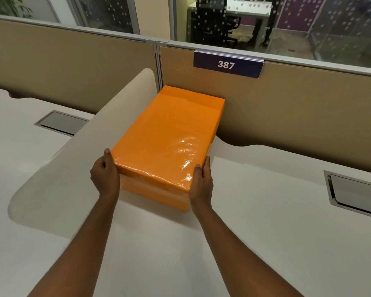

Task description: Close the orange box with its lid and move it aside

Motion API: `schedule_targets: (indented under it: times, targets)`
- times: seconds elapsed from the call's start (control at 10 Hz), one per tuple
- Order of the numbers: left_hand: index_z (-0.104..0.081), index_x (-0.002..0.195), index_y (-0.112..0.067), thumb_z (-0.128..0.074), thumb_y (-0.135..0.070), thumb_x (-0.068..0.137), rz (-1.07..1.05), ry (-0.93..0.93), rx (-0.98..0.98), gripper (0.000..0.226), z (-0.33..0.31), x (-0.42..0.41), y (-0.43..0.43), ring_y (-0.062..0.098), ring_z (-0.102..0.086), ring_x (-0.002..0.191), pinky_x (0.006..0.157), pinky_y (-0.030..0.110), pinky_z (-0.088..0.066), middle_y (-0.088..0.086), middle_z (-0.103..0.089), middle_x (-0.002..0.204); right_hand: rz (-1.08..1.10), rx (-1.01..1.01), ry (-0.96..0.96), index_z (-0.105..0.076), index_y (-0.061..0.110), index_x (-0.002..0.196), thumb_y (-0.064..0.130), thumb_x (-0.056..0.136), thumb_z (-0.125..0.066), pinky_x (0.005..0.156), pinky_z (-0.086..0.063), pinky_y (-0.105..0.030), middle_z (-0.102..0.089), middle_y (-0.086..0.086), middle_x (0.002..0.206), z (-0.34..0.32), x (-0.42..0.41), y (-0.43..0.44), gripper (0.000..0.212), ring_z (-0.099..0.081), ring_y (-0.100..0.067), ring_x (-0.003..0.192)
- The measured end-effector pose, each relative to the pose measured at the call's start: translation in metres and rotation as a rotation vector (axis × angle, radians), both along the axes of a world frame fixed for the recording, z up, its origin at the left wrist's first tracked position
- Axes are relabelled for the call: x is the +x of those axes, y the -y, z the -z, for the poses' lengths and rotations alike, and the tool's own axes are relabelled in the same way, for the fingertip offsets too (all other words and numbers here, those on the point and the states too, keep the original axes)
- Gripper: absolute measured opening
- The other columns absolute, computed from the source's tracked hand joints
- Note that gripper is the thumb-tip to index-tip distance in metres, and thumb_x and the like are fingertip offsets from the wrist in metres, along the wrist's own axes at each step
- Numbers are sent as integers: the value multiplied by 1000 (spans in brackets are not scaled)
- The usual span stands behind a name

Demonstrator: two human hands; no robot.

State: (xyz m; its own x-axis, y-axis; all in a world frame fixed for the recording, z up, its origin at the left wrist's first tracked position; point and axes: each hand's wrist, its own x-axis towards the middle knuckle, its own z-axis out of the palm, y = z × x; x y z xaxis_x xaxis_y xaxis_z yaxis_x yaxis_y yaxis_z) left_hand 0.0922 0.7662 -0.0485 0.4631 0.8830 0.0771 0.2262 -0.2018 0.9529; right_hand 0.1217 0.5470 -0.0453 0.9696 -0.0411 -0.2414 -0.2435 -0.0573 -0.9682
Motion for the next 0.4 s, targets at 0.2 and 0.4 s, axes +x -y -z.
schedule_targets:
  times: [0.2,0.4]
  targets:
    - [-61,90,-6,-34,-53,98,-3,-88,25,55,-4,-9,12,21,-54,76,69,31,-38,9,-62,87,-77,-115,18,-9,32,150,44,99,-28,102,-44,-48,-31,-2,154,-7,-2,1,56,-44,-28,130]
    - [-53,122,6,-35,-52,99,-96,-133,4,65,-8,-24,37,43,-57,111,86,42,-42,29,-60,120,-176,-106,-64,10,30,150,55,96,-22,111,-29,-46,-12,-3,161,-14,0,10,67,-26,-30,142]
